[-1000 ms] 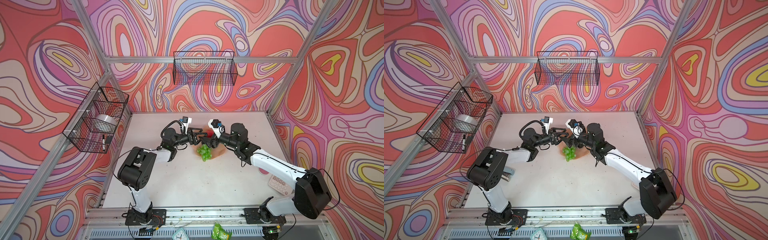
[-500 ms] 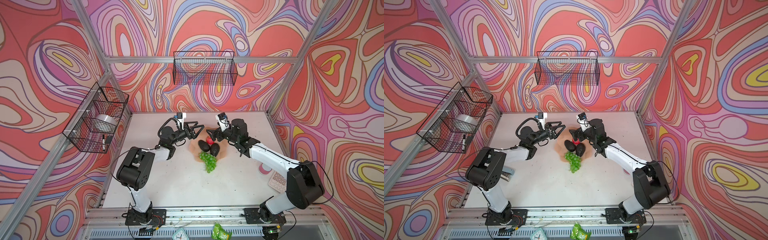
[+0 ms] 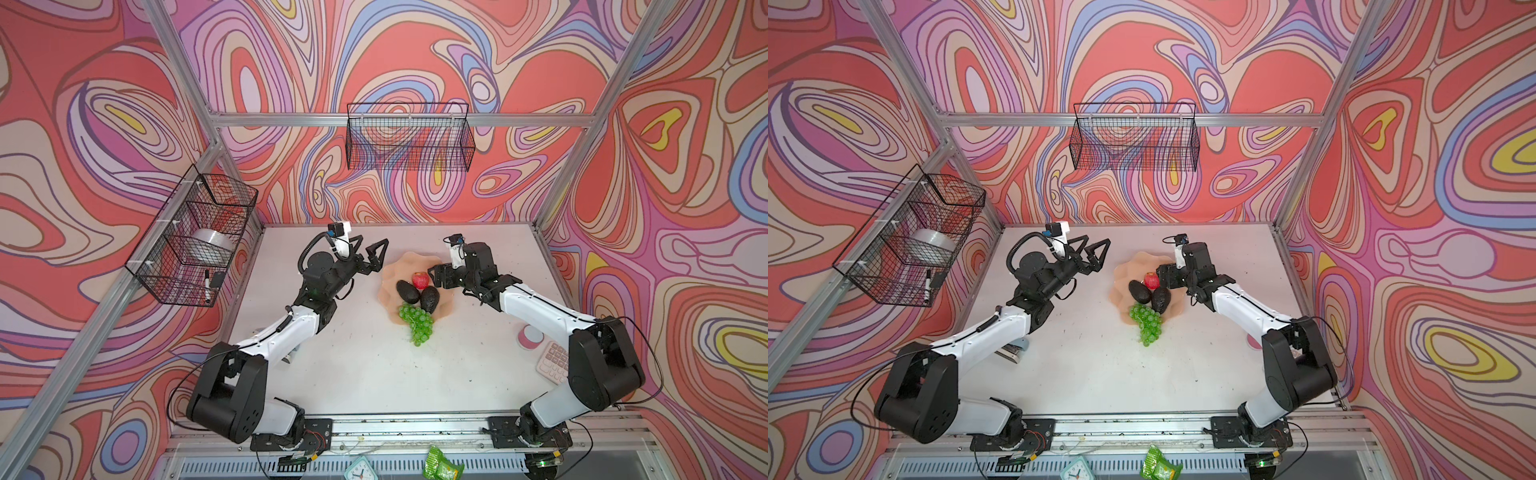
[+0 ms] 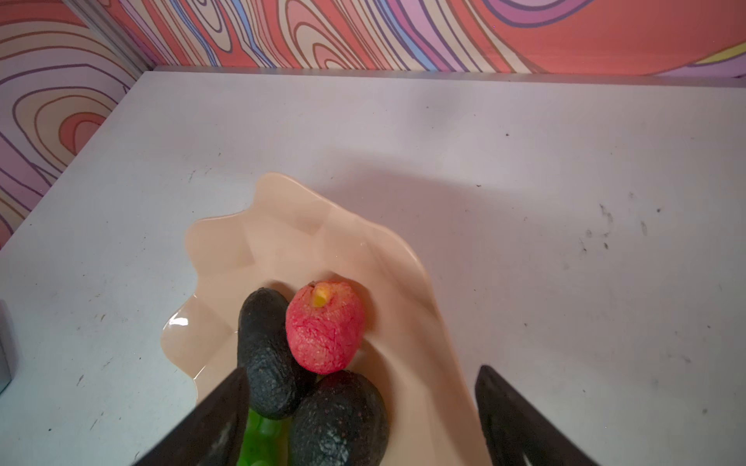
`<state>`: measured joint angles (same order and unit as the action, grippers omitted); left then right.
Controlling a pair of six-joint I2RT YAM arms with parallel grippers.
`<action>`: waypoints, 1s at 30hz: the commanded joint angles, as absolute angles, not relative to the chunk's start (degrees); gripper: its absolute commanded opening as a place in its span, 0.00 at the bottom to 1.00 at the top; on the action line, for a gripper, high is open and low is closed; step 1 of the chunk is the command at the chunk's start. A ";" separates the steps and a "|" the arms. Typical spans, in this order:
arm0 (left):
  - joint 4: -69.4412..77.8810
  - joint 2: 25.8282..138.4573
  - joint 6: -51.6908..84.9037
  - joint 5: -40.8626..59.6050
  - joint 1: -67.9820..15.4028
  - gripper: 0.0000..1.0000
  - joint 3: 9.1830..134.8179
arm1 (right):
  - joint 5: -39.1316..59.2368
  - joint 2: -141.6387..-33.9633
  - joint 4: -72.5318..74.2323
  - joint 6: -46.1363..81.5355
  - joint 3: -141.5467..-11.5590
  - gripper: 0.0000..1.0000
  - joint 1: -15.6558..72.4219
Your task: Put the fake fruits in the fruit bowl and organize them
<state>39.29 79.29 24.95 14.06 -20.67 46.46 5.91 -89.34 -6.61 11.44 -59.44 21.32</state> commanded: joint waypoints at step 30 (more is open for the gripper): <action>16.24 82.77 28.55 6.92 -15.74 0.95 41.34 | -5.54 -87.07 -21.32 28.83 -53.92 0.82 44.97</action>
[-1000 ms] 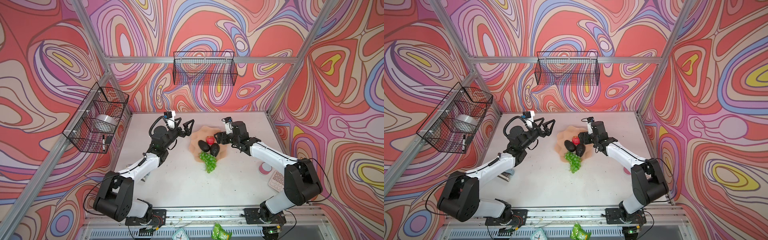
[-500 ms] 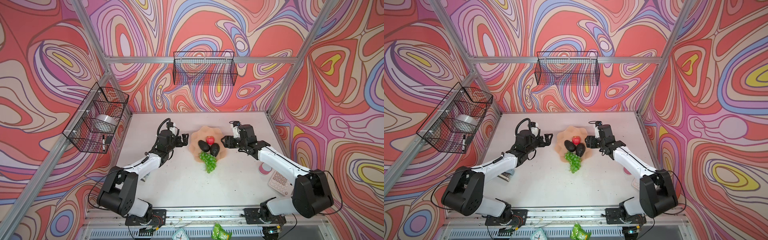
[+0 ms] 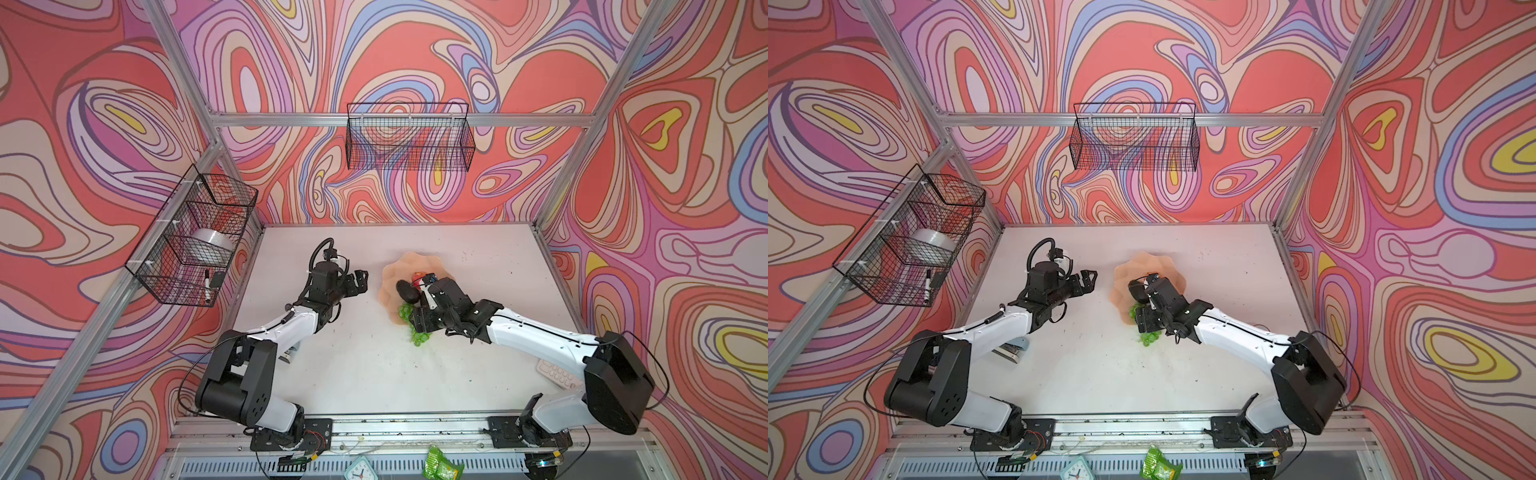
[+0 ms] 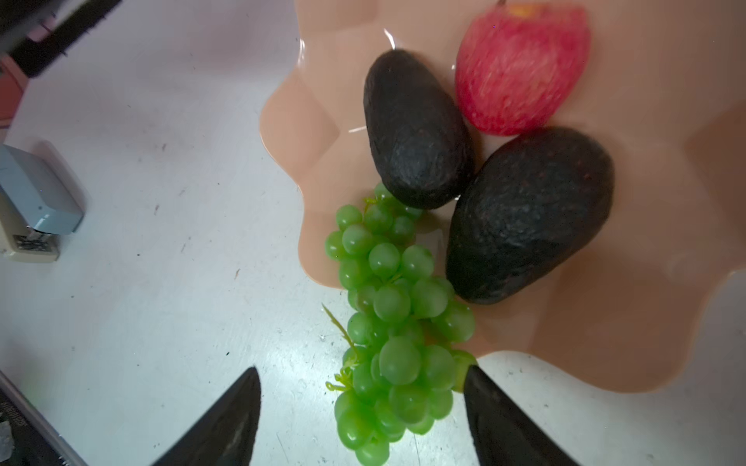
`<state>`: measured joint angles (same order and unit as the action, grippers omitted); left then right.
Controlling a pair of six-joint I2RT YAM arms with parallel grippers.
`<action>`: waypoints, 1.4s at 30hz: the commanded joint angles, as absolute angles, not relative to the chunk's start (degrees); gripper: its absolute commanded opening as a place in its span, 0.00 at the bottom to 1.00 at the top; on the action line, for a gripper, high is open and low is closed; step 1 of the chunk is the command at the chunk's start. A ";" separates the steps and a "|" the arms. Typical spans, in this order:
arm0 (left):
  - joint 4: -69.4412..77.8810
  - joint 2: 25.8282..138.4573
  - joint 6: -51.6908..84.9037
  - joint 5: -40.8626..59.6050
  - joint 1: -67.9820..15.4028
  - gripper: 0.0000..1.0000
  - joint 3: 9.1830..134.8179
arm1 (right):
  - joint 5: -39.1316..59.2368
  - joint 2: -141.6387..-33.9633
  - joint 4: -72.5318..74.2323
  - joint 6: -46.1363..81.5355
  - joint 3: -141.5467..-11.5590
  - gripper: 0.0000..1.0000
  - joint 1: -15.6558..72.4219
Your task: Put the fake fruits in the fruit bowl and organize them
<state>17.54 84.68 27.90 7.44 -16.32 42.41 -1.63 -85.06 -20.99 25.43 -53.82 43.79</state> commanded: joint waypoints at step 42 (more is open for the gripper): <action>13.45 76.02 25.84 6.82 -14.41 0.96 38.94 | 3.02 -89.54 -17.59 19.24 -73.03 0.27 34.62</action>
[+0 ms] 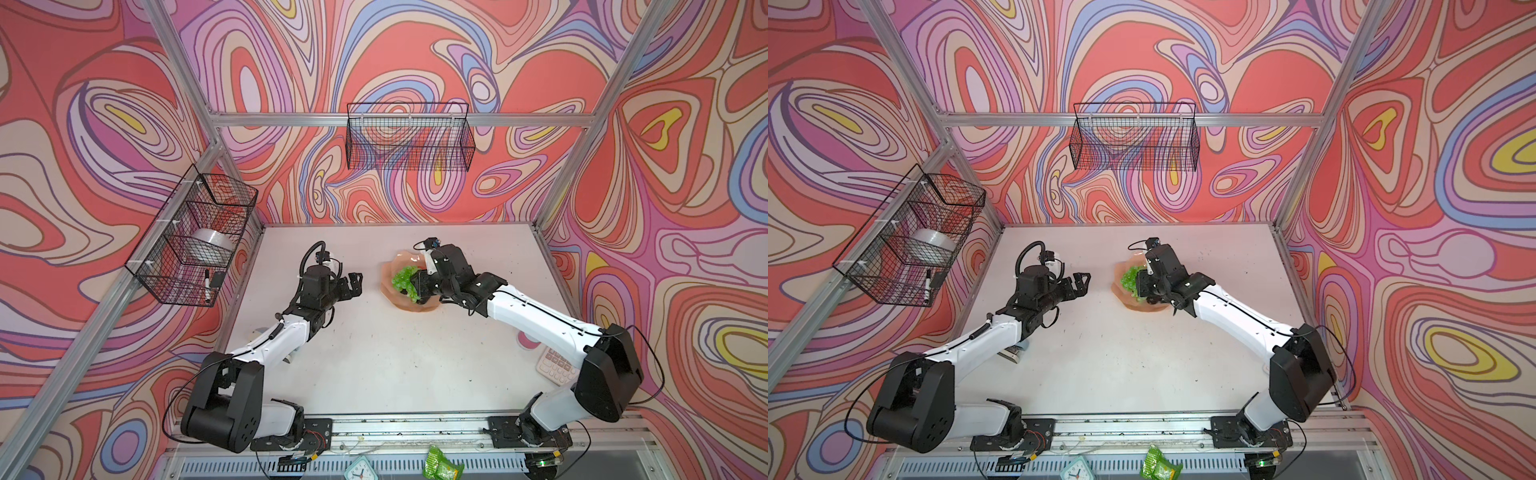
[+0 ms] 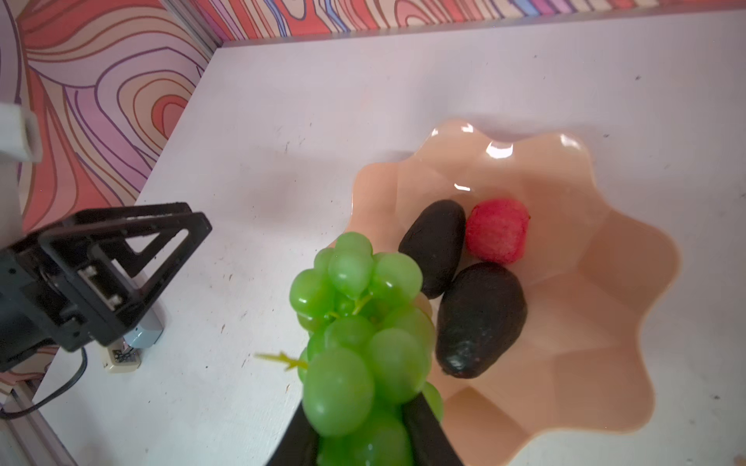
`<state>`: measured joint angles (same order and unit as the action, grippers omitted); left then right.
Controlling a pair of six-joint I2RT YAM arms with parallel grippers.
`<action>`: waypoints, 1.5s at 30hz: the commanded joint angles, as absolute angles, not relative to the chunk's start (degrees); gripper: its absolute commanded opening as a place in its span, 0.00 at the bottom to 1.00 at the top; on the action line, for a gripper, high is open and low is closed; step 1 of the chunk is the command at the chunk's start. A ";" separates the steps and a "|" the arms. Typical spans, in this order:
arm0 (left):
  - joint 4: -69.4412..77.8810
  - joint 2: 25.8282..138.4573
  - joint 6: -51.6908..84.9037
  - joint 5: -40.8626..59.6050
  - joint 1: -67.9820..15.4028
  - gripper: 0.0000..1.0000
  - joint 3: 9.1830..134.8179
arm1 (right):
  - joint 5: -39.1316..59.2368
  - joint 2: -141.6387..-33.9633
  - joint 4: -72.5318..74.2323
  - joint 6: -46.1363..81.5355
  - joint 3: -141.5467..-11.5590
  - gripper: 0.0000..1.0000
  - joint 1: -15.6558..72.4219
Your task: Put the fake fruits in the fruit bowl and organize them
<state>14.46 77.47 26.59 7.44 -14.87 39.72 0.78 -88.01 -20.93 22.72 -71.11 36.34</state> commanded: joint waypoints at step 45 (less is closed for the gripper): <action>46.27 73.91 3.29 -13.00 -0.97 1.00 15.80 | -12.77 -90.61 56.75 -0.88 -22.57 0.98 5.06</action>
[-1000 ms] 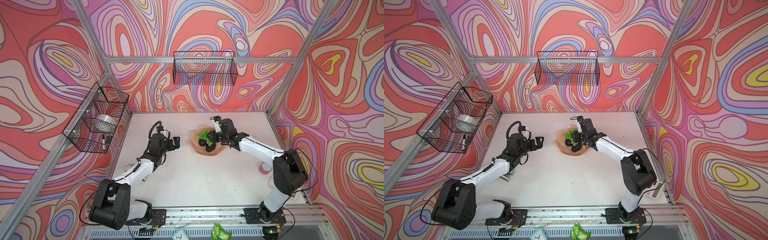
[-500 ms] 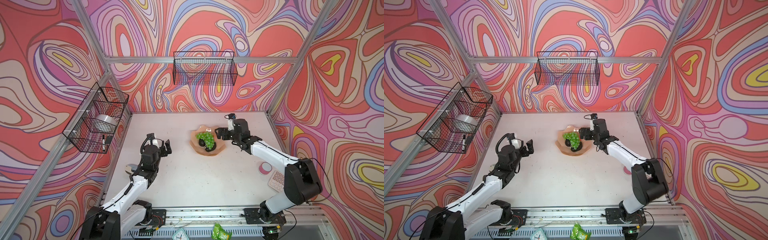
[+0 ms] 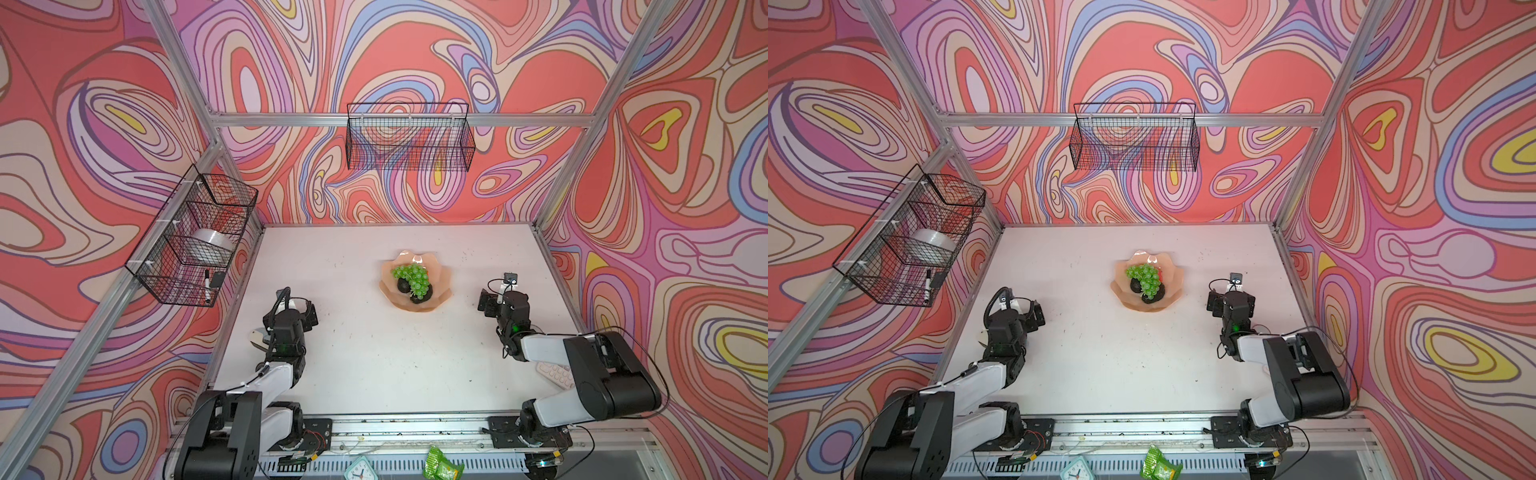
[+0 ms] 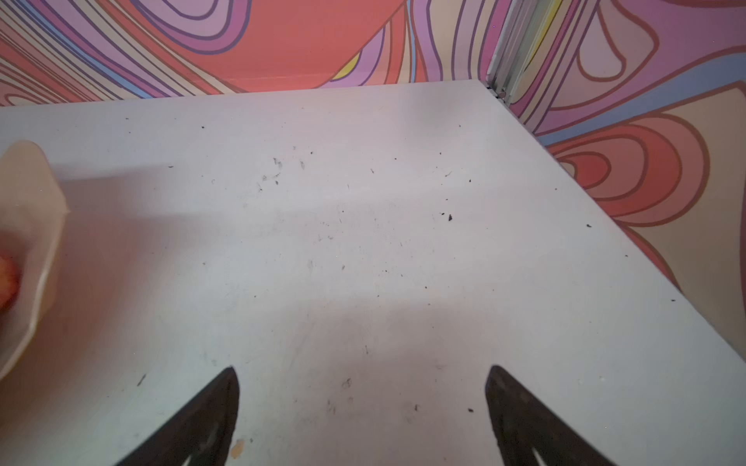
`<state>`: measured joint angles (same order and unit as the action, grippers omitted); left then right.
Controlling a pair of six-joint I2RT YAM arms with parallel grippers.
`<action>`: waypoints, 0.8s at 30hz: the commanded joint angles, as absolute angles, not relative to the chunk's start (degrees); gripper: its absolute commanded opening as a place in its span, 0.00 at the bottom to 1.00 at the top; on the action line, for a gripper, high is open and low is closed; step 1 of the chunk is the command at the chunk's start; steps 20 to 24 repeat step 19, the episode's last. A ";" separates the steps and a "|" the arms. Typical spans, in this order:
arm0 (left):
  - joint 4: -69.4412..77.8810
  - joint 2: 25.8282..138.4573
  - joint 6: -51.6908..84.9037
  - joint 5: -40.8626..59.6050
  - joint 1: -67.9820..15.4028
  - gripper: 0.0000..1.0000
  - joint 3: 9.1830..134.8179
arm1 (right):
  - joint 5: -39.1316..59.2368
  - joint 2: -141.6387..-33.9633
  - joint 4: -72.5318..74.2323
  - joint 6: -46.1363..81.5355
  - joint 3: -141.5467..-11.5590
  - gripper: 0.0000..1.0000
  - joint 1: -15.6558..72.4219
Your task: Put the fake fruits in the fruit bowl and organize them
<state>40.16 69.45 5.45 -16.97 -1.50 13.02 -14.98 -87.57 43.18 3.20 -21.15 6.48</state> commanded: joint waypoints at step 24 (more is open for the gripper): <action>52.94 88.11 2.90 -10.09 -1.33 1.00 20.36 | -4.13 -97.96 55.57 1.99 -26.36 0.98 -0.19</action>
